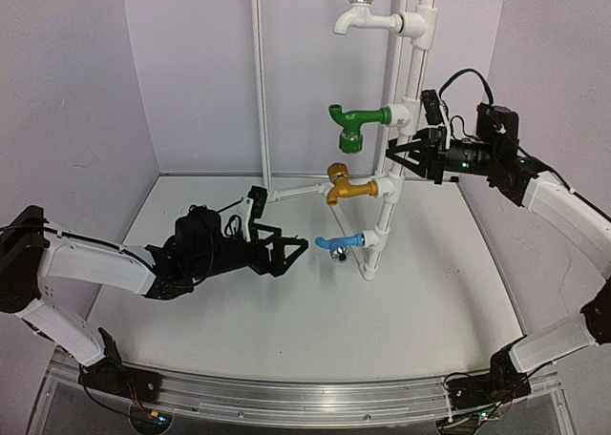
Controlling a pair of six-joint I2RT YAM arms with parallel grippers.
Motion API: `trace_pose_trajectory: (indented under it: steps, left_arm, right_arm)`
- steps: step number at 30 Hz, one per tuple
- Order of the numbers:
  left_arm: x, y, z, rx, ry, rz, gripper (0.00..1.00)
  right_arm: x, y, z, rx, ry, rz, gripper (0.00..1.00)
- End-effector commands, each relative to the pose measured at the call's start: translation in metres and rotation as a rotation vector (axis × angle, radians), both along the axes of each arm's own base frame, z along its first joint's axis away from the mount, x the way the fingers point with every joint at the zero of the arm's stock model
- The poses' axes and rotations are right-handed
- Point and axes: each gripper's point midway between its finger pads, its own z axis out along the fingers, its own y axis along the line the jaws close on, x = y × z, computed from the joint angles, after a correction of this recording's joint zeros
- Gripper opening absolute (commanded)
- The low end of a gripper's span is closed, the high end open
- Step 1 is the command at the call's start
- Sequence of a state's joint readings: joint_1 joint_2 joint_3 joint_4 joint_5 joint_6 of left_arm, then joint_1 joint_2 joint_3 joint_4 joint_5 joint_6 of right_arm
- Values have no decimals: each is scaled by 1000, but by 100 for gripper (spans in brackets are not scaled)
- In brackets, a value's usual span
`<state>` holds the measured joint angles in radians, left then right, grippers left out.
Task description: Install the water faucets
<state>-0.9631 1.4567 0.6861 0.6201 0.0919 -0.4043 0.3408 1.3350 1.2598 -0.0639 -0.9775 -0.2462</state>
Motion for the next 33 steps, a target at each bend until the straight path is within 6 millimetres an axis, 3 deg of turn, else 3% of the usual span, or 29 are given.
trace_pose_trajectory:
  steps: [1, 8, 12, 17, 33]
  left_arm:
    - [-32, -20, -2, -248, 448, -181, 100]
    - [-22, -30, -1, -528, 732, -256, 100]
    - [-13, -38, -5, -652, 812, -303, 97]
    - [-4, -50, -12, -690, 851, -322, 94]
    - [14, -82, -1, -703, 838, -386, 91]
  right_arm:
    - [-11, -7, -18, -12, 223, -35, 0]
    - [-12, -7, -18, -13, 225, -36, 0]
    - [-12, -8, -19, -14, 224, -36, 0]
    - [-14, -9, -17, -13, 215, -37, 0]
    - [-14, -8, -17, -12, 215, -34, 0]
